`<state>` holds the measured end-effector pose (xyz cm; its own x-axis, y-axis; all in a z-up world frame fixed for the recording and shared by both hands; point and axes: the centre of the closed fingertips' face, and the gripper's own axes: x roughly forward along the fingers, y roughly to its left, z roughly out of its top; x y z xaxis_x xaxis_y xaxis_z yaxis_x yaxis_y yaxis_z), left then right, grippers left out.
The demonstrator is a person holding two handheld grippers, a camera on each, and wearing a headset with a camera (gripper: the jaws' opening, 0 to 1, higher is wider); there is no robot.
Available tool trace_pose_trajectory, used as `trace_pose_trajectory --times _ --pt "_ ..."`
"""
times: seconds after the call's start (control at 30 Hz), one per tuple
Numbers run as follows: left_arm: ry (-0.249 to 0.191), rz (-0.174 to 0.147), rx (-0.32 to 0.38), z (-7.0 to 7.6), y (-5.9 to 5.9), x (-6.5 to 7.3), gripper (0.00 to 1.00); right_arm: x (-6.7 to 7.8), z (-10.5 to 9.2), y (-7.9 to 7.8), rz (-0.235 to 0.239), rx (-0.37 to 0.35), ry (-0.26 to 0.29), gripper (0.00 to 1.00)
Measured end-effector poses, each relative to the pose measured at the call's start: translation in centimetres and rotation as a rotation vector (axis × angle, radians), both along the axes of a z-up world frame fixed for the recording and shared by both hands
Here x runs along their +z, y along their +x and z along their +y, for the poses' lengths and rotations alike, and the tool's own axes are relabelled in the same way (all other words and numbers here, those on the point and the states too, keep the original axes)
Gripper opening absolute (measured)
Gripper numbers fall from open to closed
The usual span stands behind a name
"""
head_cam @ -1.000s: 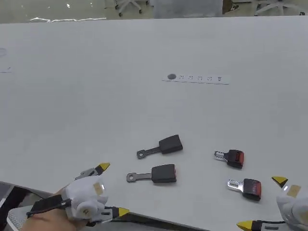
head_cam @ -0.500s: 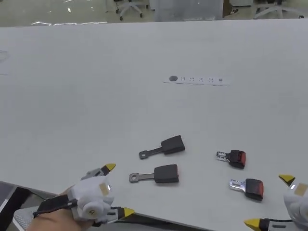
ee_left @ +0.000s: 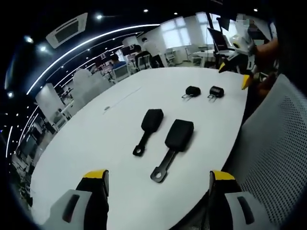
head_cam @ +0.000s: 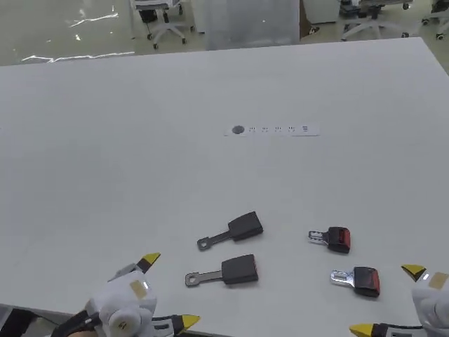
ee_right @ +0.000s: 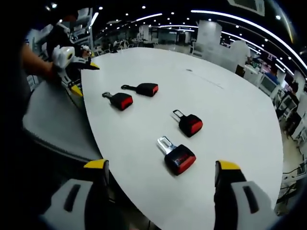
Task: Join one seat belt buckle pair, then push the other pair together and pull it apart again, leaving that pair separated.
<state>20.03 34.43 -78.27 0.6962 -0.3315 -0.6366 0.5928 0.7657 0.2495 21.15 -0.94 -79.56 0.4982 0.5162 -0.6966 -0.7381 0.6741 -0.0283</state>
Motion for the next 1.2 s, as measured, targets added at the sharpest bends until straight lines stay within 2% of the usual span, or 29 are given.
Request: trace_pose_trajectory --times 0.1,0.2,0.33,0.4,0.47,0.57,0.67,0.83,0.9,1.0,1.07,1.1,1.17,1.2 --pt "-0.010 0.010 0.016 0.1 0.5 0.0 0.87 0.2 -0.4 -0.2 -0.004 -0.001 0.001 0.93" --pt "-0.009 0.019 0.009 0.0 0.1 -0.2 0.87 0.2 -1.1 -0.1 -0.018 0.010 -0.015 0.91" --pt "0.006 0.032 -0.005 0.0 -0.1 -0.4 0.87 0.4 -1.8 -0.1 -0.011 0.019 -0.012 0.80" --pt "-0.007 0.040 0.004 0.0 -0.3 -0.3 0.88 0.5 -1.8 -0.4 0.007 0.030 0.001 0.76" --pt "0.000 0.044 0.006 0.2 -0.5 -0.5 0.88 0.6 -1.7 -0.5 -0.001 0.043 0.019 0.75" --pt "0.043 0.059 -0.005 0.5 -1.0 -1.2 0.88 0.8 -1.8 -0.6 -0.005 0.048 0.029 0.74" --pt "0.064 0.065 -0.020 0.5 -1.1 -1.3 0.87 0.8 -2.1 -0.7 -0.022 0.071 0.009 0.72" --pt "0.064 0.080 -0.009 0.8 -0.8 -1.3 0.87 0.9 -2.5 -0.6 -0.033 0.100 -0.015 0.69" --pt "0.047 0.088 -0.008 0.8 -0.6 -1.2 0.86 0.8 -2.6 -0.5 -0.032 0.113 -0.024 0.68" --pt "0.046 0.099 -0.039 0.2 -0.5 -0.9 0.83 0.7 -2.4 -0.4 -0.032 0.140 -0.030 0.67" --pt "0.050 0.115 -0.080 -0.7 -0.5 -0.8 0.82 0.6 -2.1 -0.3 -0.028 0.156 -0.034 0.66" --pt "0.060 0.138 -0.127 -1.4 -0.7 -1.0 0.80 0.6 -2.0 -0.2 -0.026 0.159 -0.038 0.65" --pt "0.071 0.188 -0.176 -2.3 -1.2 -1.4 0.70 0.4 -1.8 -0.1 -0.011 0.167 -0.049 0.65" --pt "0.093 0.194 -0.215 -2.8 -1.1 -1.5 0.67 0.2 -1.7 0.0 -0.008 0.175 -0.053 0.63"
